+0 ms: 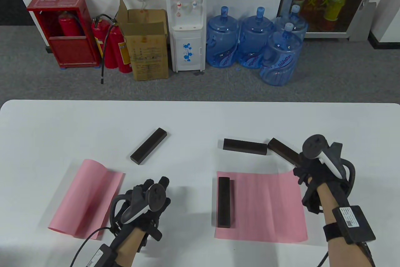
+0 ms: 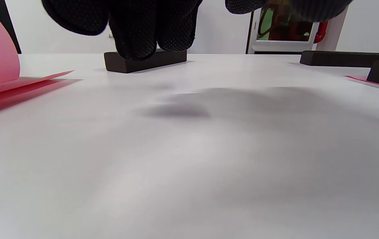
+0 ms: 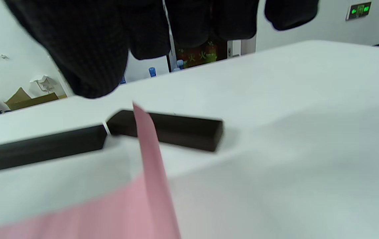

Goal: Unroll papers and secure with paperweights

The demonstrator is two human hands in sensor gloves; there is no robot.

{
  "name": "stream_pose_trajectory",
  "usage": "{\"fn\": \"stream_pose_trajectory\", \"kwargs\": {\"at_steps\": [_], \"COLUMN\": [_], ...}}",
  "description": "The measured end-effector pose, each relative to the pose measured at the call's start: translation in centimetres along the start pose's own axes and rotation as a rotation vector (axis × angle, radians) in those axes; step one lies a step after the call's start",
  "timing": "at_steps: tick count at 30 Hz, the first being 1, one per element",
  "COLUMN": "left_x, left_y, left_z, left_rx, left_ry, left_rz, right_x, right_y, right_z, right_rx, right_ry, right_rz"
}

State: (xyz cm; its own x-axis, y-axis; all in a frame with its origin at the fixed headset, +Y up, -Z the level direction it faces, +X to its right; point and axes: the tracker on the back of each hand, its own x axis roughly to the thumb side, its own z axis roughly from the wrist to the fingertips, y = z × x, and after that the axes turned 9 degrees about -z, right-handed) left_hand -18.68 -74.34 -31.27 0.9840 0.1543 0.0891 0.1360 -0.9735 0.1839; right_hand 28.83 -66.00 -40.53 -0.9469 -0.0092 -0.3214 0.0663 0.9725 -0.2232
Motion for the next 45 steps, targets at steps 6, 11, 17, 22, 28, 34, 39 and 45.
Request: {"fn": "stream_pose_trajectory", "kwargs": {"at_steps": [6,11,17,22,28,34,39,45], "left_x": [0.1,0.1,0.2,0.2,0.2,0.4,0.6,0.8], "left_y": [-0.1,-0.1,0.2,0.3,0.3,0.3,0.3,0.3], "left_z": [-0.2,-0.3,-0.2,-0.2,-0.2,-0.3,-0.4,-0.5], "left_rx": [0.01,0.006,-0.01,-0.025,-0.027,-0.028,-0.029,-0.014], "left_ry": [0.004,0.008,0.007,0.005,0.007,0.017,0.024,0.038], "left_rz": [0.012,0.012,0.011,0.008,-0.002,-0.015,-0.018,-0.043], "right_x": [3.6,5.4,6.2,6.5,6.7,5.2,4.1,3.7], "right_y": [0.8,-1.7,-5.4,-6.5,-5.9,-1.3,2.6,4.3], "right_z": [4.8,9.0,11.4,11.9,11.5,8.9,5.0,-0.9], "right_rx": [0.026,0.171,0.206,0.151,0.062,-0.026,-0.114,-0.15], "right_ry": [-0.047,-0.138,-0.169,-0.16,-0.154,-0.177,-0.152,-0.066], "right_rz": [-0.058,-0.16,-0.301,-0.339,-0.412,-0.322,-0.244,-0.173]}}
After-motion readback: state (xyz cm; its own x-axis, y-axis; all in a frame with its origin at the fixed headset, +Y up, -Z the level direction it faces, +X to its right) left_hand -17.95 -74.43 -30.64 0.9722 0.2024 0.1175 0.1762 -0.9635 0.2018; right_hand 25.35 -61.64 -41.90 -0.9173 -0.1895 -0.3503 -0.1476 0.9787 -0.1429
